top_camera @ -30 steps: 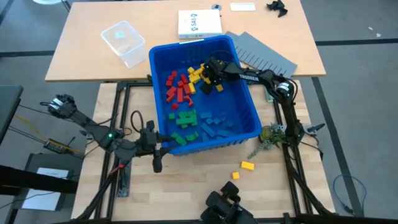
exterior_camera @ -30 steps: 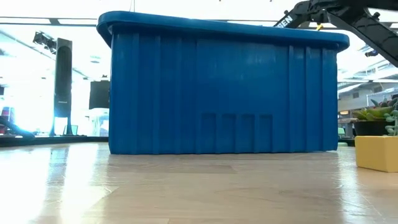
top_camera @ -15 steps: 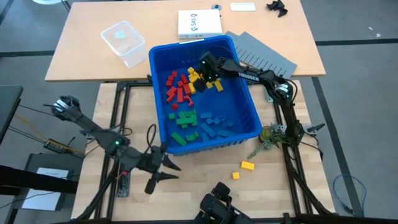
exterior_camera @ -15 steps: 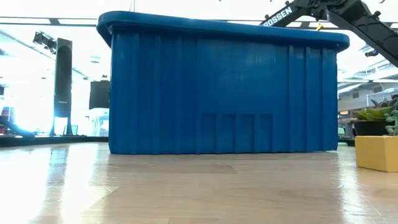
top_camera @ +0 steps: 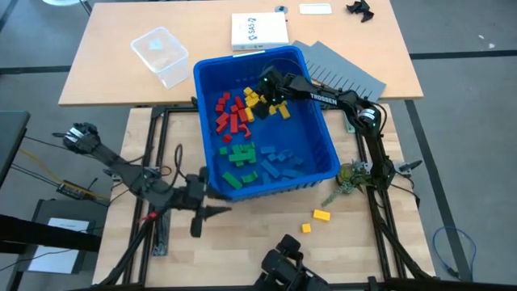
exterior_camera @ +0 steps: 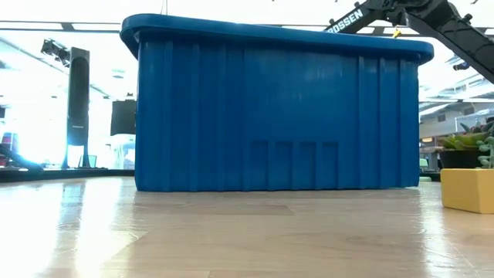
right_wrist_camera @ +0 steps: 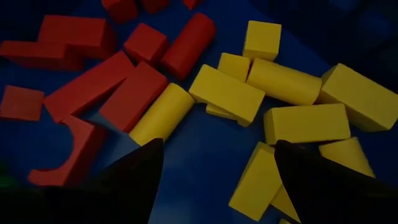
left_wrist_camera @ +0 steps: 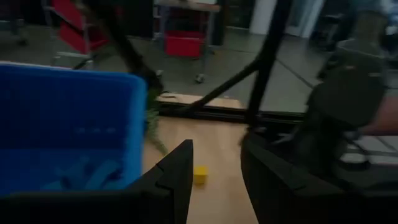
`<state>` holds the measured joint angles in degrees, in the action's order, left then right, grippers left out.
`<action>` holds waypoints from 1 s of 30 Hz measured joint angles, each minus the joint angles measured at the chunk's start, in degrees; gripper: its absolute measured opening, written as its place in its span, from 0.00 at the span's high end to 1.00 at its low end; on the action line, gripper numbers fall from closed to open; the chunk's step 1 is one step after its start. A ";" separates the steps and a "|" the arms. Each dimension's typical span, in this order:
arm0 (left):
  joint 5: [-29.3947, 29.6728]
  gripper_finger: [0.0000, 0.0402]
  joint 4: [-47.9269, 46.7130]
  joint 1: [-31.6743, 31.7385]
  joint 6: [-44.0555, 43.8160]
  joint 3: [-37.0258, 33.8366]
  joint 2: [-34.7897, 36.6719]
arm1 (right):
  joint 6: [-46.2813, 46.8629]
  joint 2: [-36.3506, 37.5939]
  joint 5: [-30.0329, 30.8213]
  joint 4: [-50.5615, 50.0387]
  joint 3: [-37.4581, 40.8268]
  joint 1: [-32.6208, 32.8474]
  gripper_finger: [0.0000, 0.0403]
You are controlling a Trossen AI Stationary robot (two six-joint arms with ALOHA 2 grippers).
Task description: Sort Items/Unsort Items
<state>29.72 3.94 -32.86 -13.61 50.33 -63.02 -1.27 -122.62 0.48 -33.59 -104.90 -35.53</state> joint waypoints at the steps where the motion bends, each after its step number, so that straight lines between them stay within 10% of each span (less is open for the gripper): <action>1: 0.26 0.65 -1.00 0.39 0.00 0.01 0.50 | -0.23 0.02 0.10 -0.22 0.00 -0.07 0.24; 30: 16.48 0.65 -6.39 4.35 -2.04 0.00 1.12 | 0.27 0.02 15.98 -6.11 8.82 -1.77 0.27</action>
<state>46.19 -2.46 -28.51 -15.65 50.33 -61.90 -1.00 -122.61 16.46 -39.69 -96.08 -37.30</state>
